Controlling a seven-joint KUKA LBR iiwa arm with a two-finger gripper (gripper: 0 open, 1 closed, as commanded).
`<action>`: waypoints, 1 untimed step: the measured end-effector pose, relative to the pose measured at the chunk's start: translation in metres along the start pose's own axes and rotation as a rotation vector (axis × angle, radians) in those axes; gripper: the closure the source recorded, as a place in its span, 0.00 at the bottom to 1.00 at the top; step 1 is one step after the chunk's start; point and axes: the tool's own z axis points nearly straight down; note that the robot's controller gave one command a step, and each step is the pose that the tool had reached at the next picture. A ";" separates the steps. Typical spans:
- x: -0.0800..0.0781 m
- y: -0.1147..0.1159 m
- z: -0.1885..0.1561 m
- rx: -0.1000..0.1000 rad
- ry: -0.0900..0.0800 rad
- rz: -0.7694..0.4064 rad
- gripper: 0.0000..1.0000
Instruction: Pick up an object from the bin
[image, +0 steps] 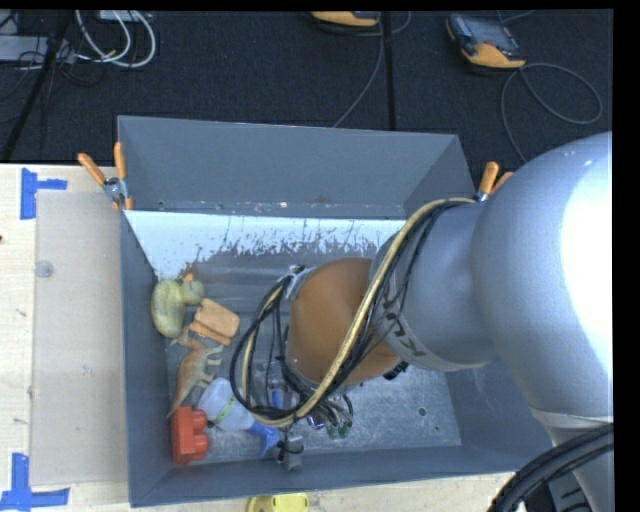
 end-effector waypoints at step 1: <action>-0.006 0.016 0.000 0.000 -0.003 0.059 1.00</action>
Offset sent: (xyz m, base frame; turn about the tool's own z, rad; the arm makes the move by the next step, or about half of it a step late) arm 0.0000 0.0000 0.0000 0.0000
